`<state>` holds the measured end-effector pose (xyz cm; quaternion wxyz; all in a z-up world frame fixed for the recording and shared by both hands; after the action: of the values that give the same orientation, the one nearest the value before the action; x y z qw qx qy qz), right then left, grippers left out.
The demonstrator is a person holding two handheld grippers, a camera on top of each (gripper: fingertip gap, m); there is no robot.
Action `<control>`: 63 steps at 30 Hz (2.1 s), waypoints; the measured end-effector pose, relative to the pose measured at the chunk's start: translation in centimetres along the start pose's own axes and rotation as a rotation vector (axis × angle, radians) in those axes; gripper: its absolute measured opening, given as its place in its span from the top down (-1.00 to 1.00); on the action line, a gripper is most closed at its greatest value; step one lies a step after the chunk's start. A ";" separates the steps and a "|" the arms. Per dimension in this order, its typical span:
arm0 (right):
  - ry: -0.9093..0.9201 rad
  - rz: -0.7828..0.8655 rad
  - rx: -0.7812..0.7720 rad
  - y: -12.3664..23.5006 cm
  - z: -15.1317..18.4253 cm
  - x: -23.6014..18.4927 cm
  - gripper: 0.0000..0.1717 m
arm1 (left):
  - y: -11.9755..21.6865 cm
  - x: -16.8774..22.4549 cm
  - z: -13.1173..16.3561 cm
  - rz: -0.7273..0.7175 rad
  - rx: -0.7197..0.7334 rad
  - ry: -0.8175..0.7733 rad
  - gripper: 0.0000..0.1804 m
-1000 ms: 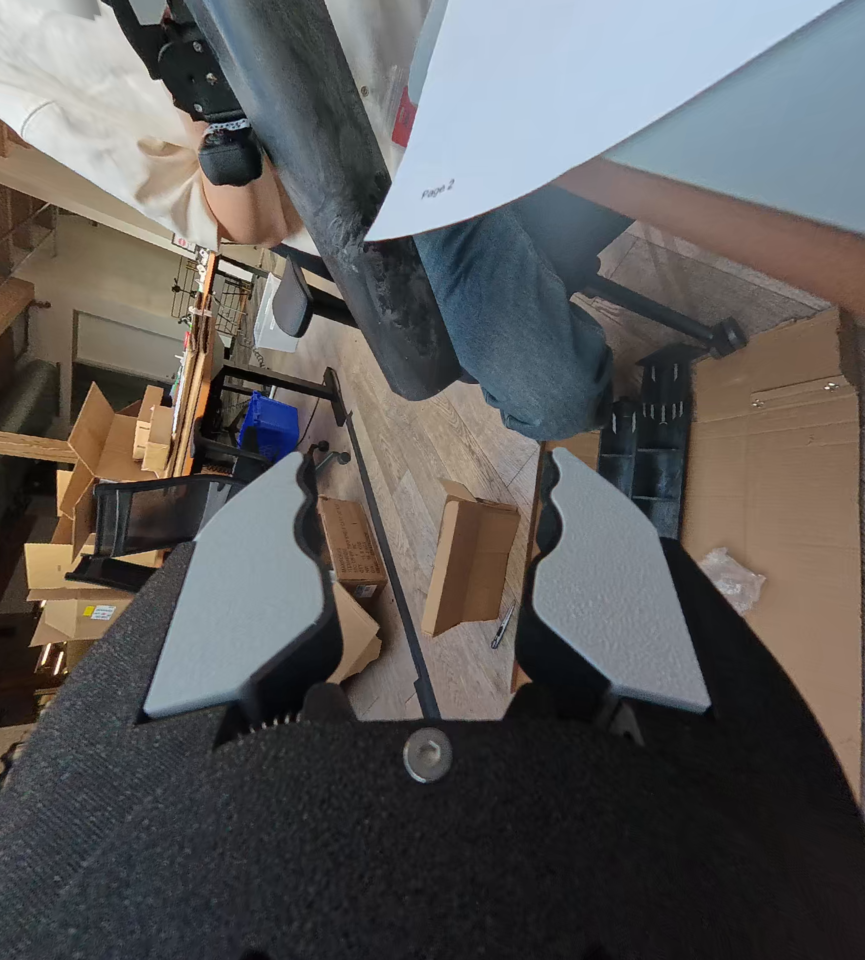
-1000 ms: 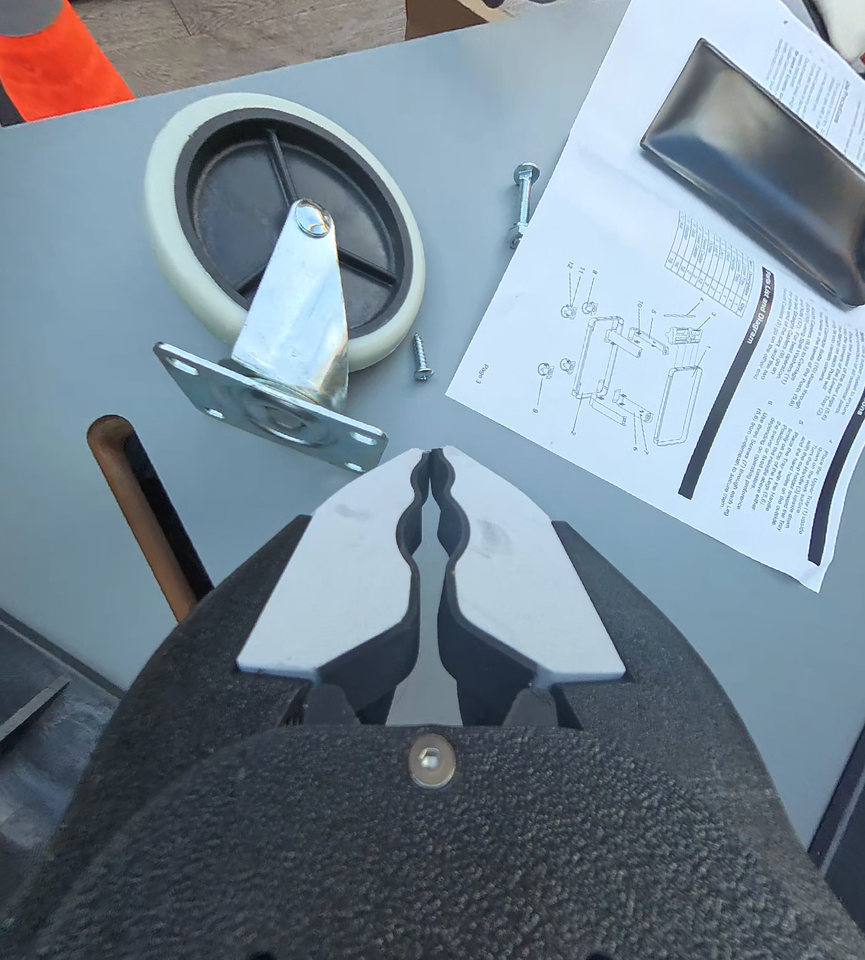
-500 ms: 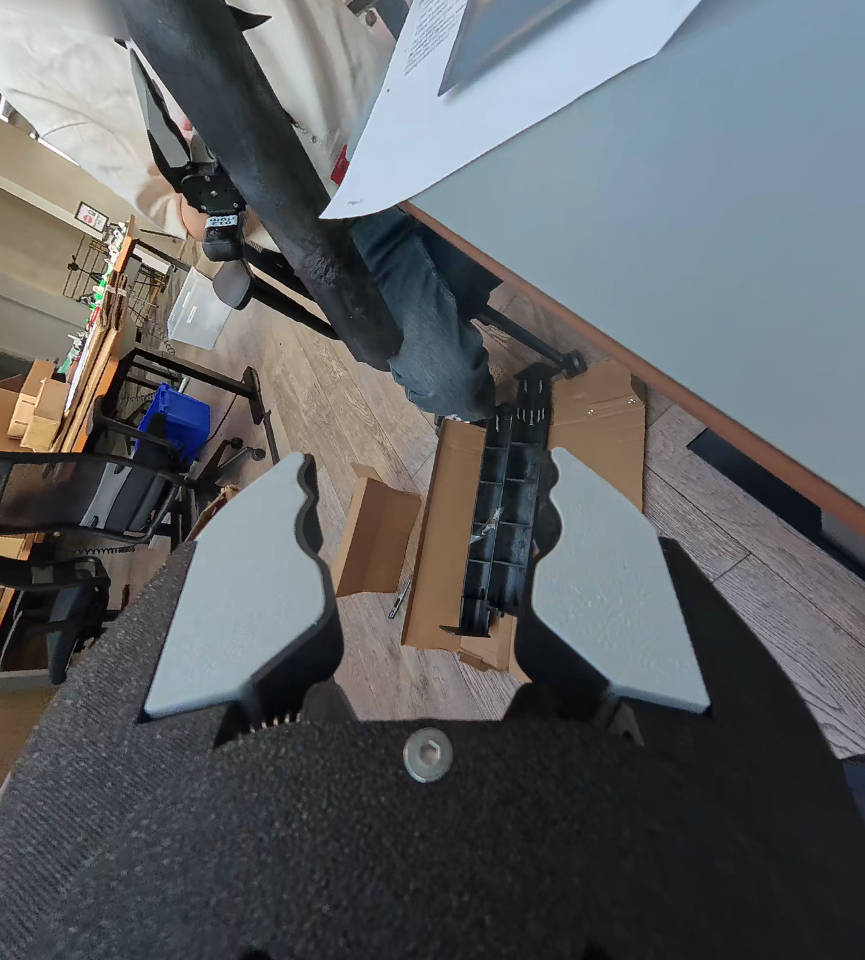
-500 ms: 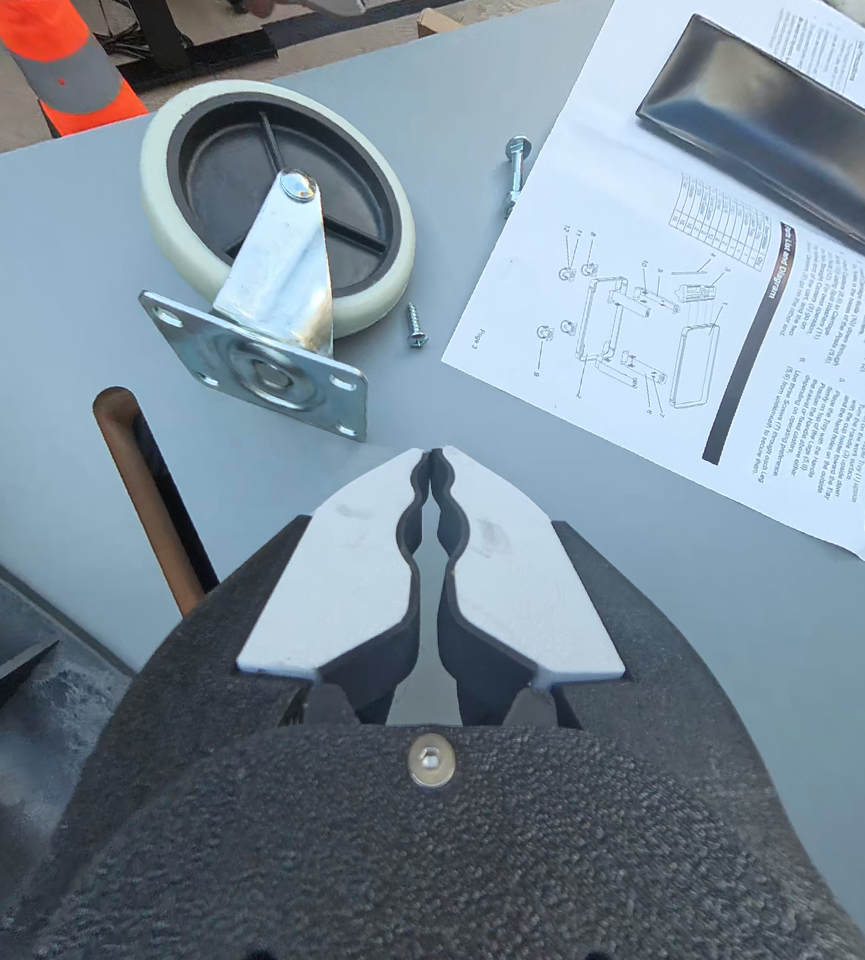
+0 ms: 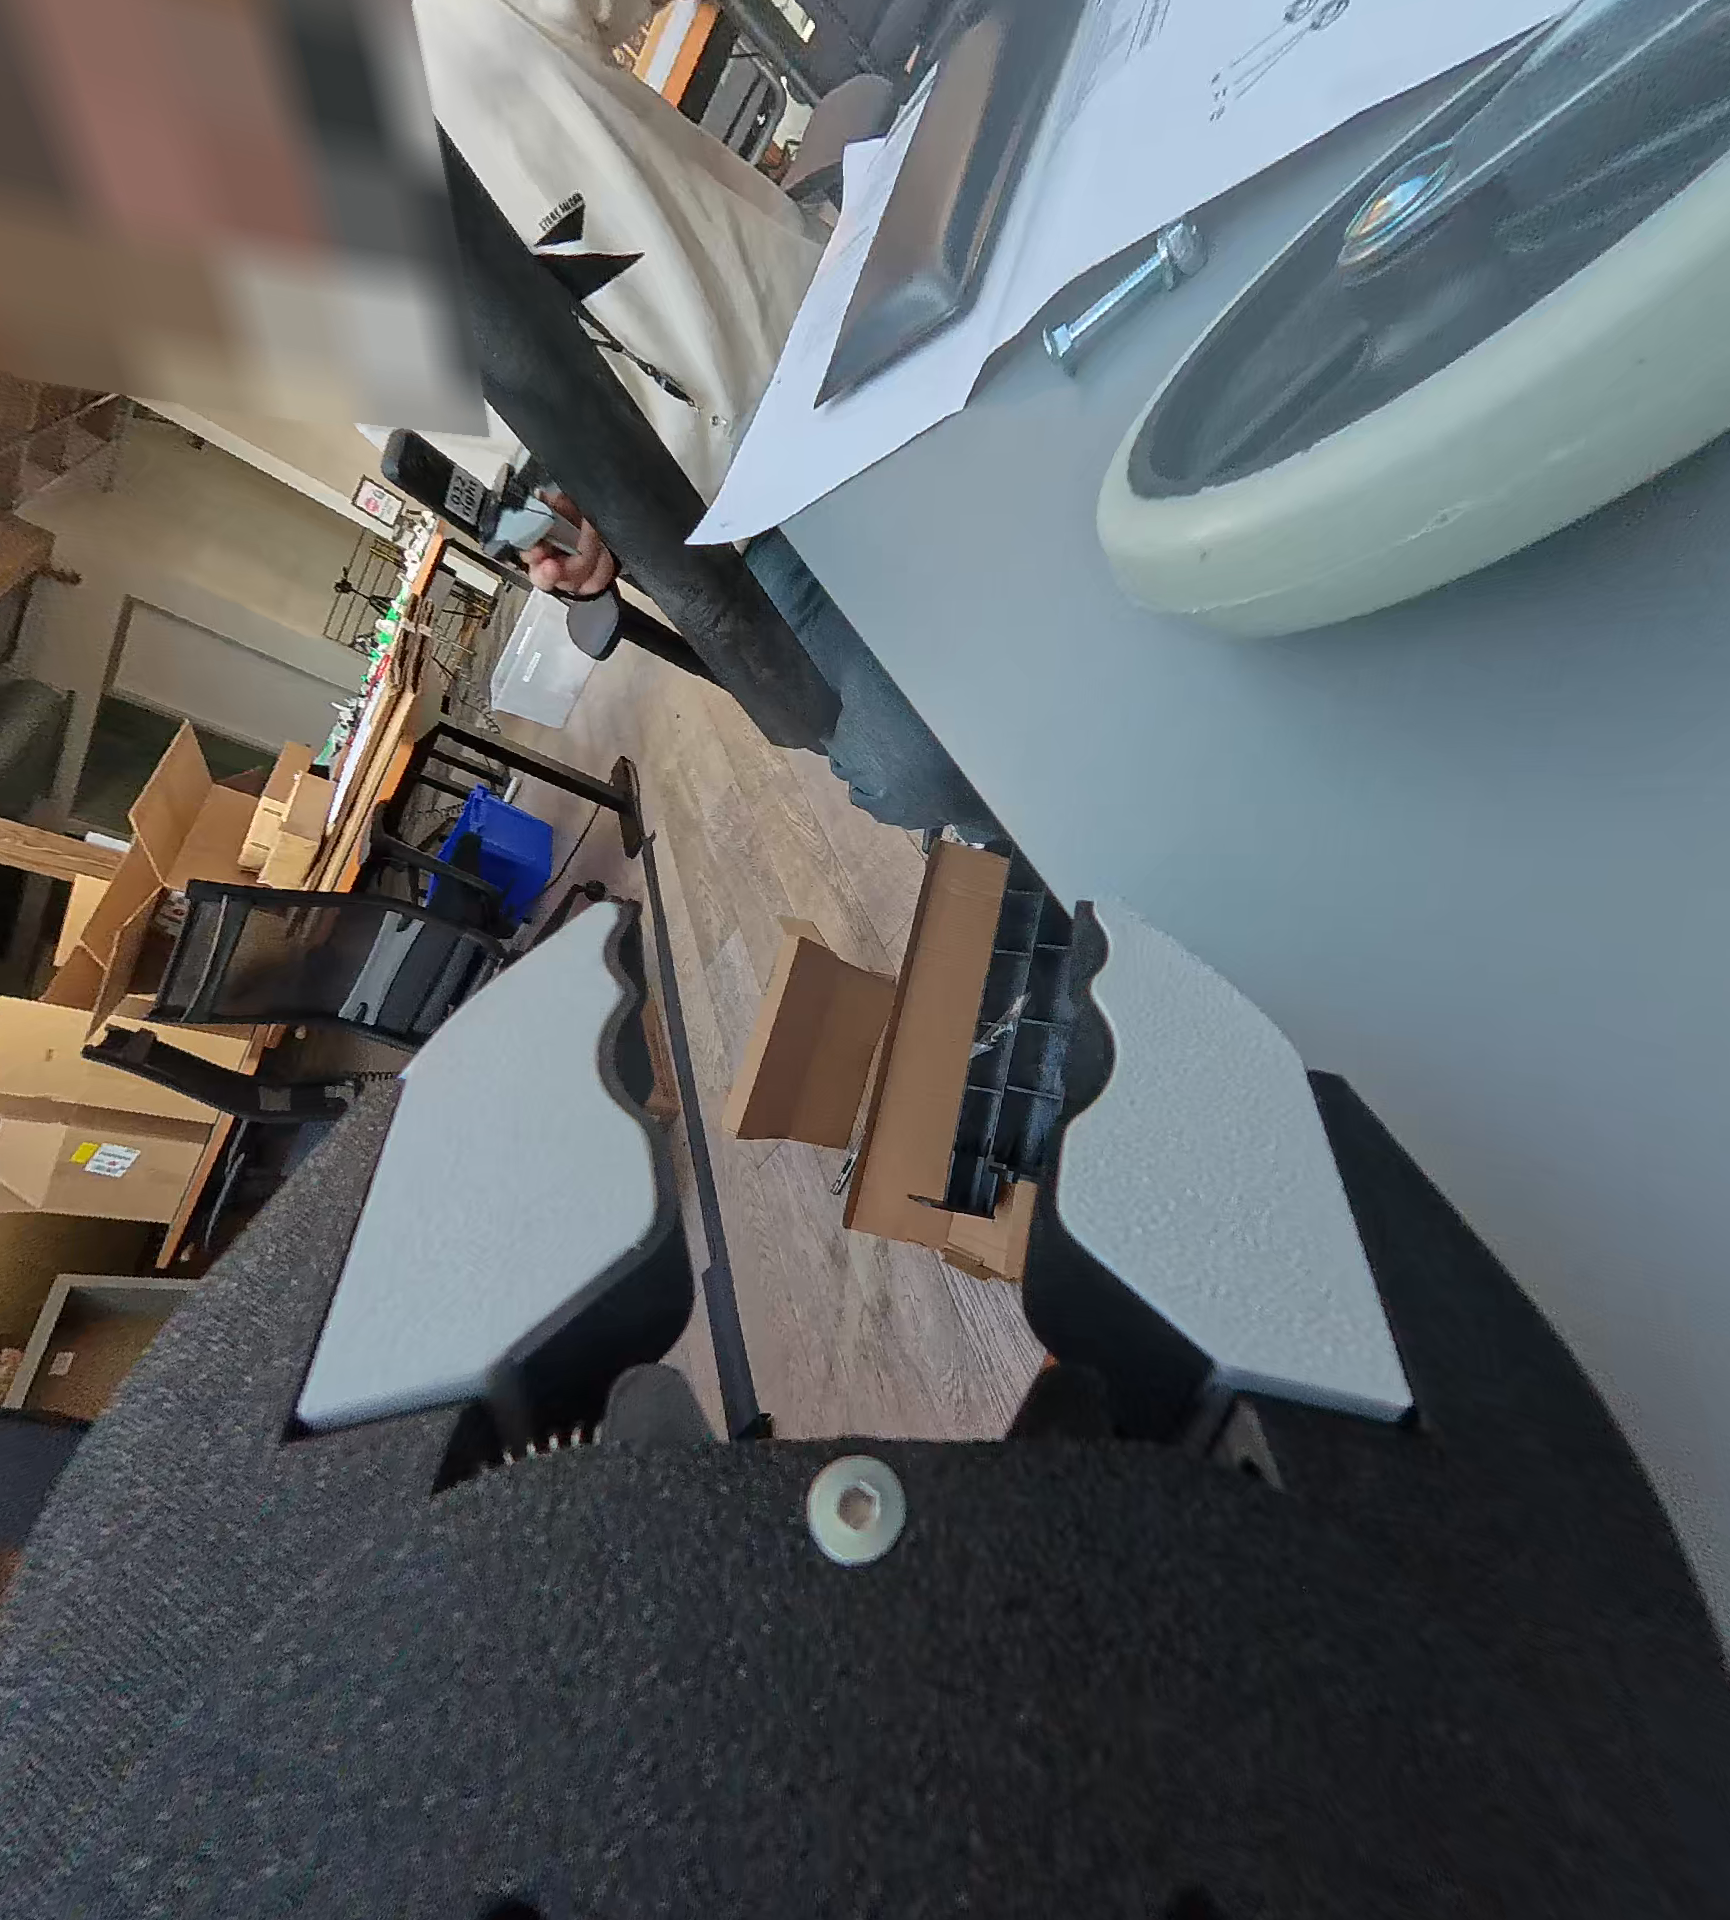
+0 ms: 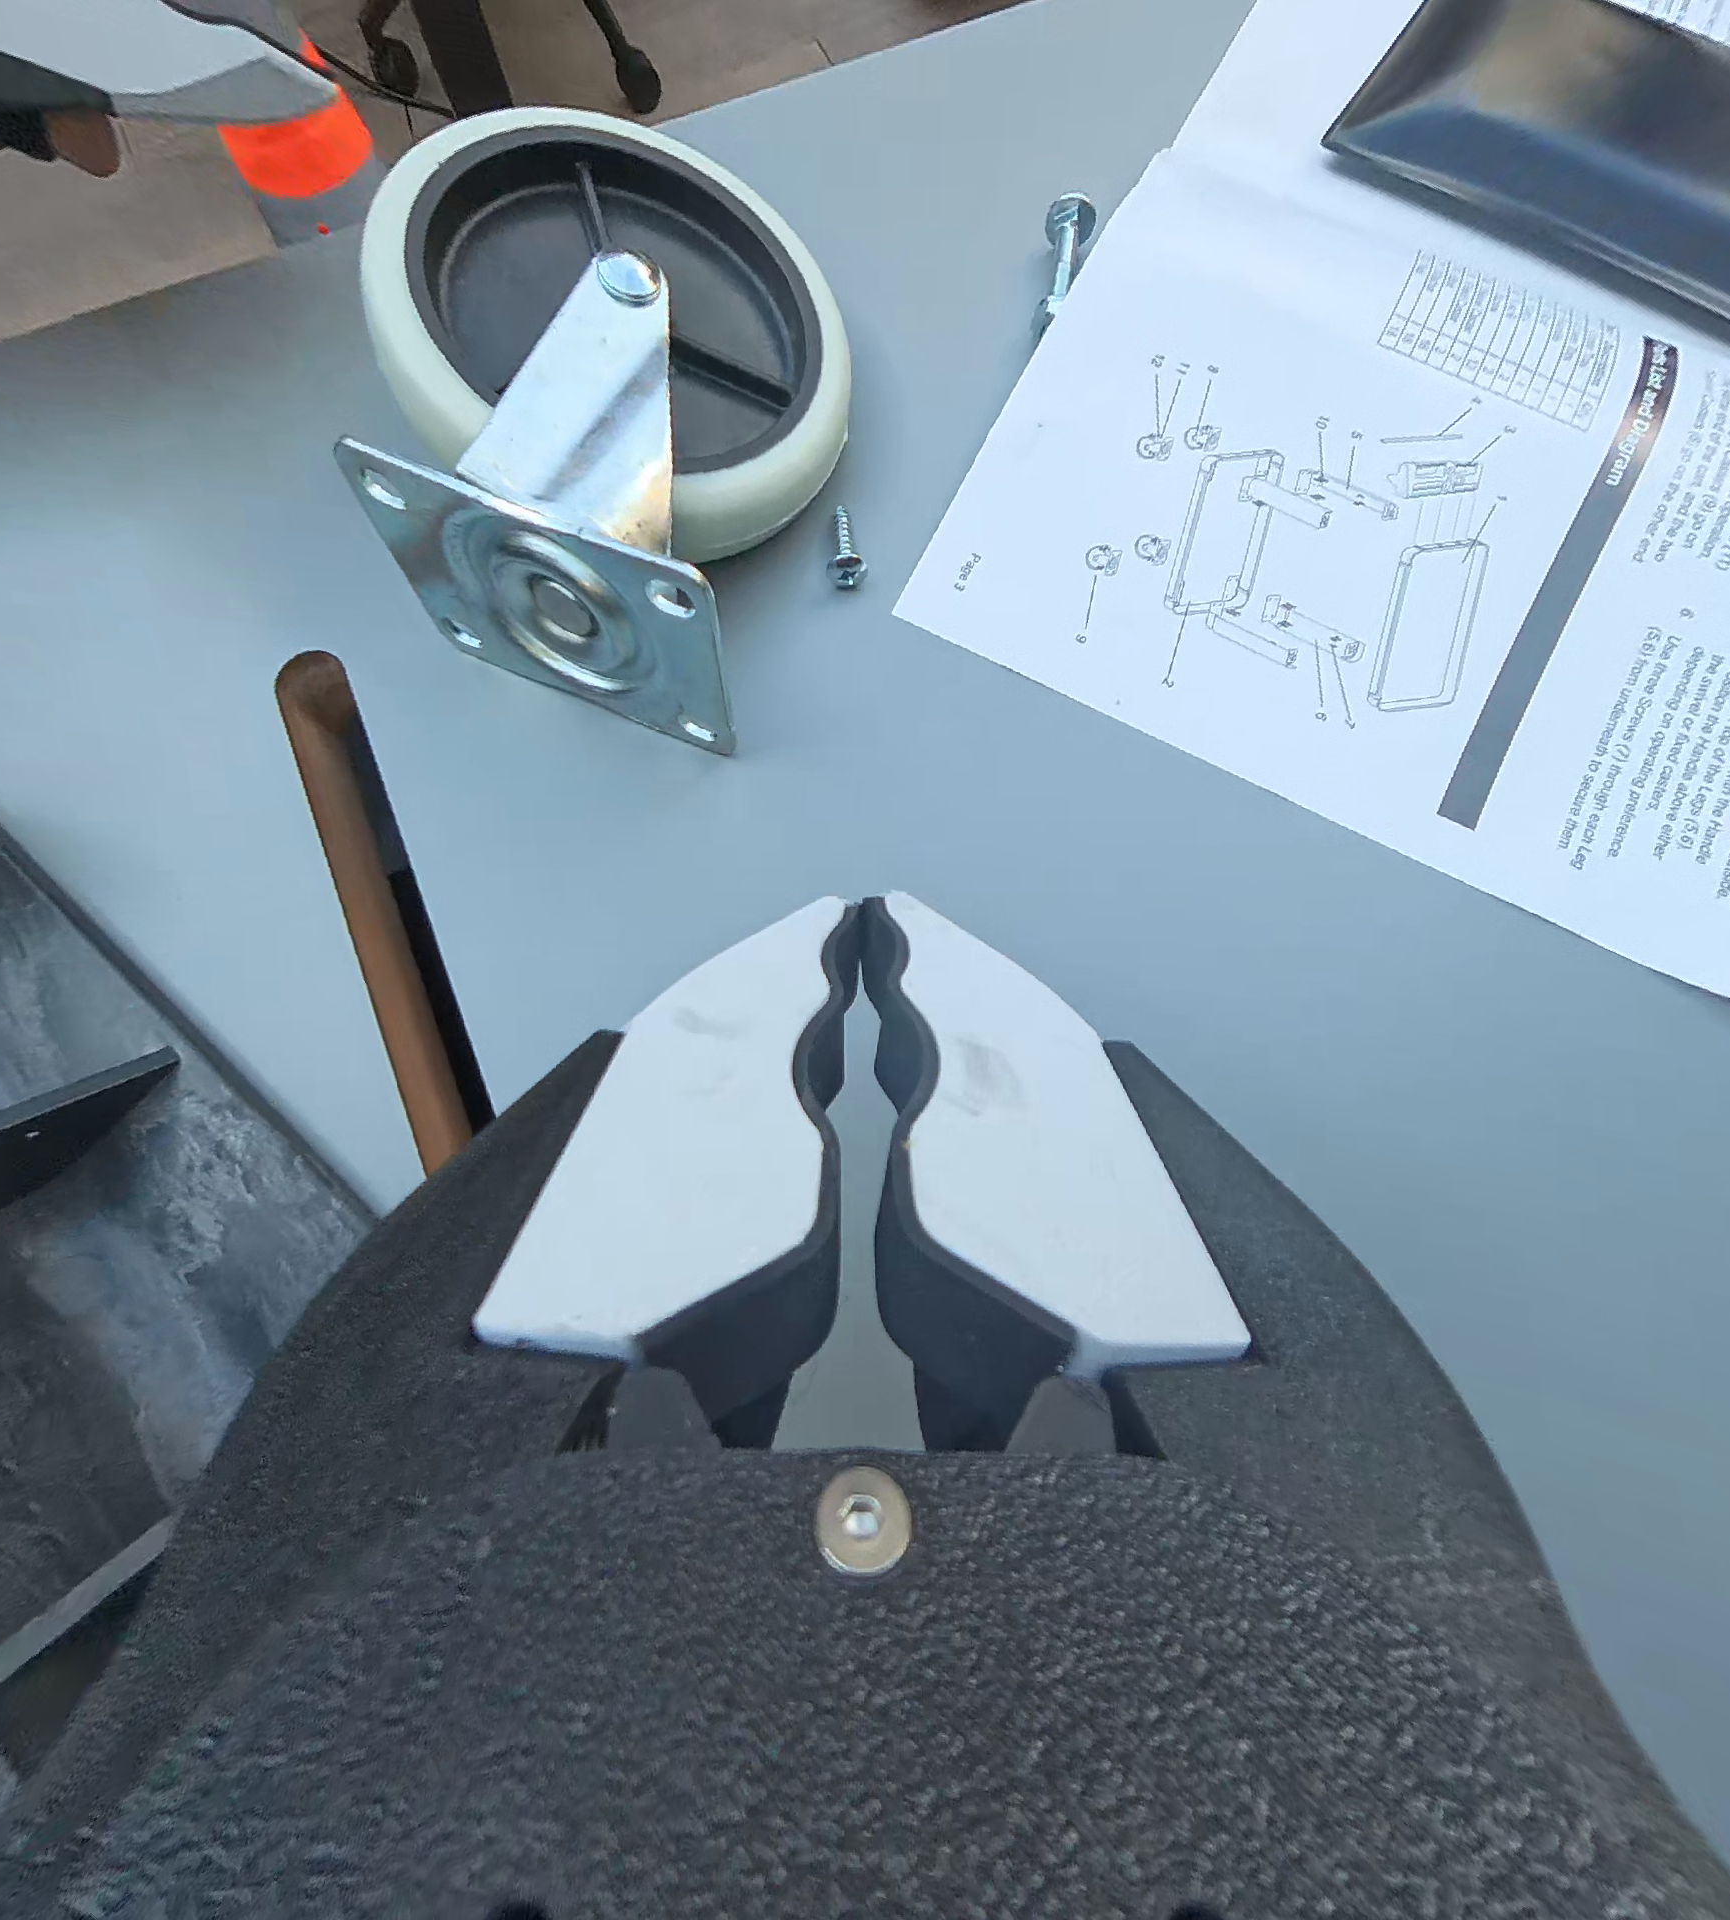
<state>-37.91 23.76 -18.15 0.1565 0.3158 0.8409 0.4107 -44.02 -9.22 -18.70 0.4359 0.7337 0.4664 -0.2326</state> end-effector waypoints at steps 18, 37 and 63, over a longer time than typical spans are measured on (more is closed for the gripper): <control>0.017 -0.076 0.066 4.0 1.6 -0.9 1.00 | -2.6 0.7 -9.4 -0.225 0.141 0.240 0.39; 0.025 -0.109 0.062 2.2 2.0 -1.5 1.00 | -3.0 1.1 -5.2 -0.297 0.044 0.200 0.41; 0.028 -0.103 0.045 1.8 2.3 -1.3 1.00 | -3.7 1.6 -4.4 -0.279 0.012 0.207 0.49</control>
<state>-34.96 25.08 -18.18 0.1584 0.2696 0.8672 0.3875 -46.85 -4.05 -19.20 0.3446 0.6844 0.6048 -0.2170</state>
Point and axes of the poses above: each gripper's, where its closed fingertips meet, y back along the fingers, z out of its underside, x = y × z across the jaws, the point moved 3 cm from there along y, back along the fingers, and after that the axes turned 9 degrees about -x, right-handed, at the moved point
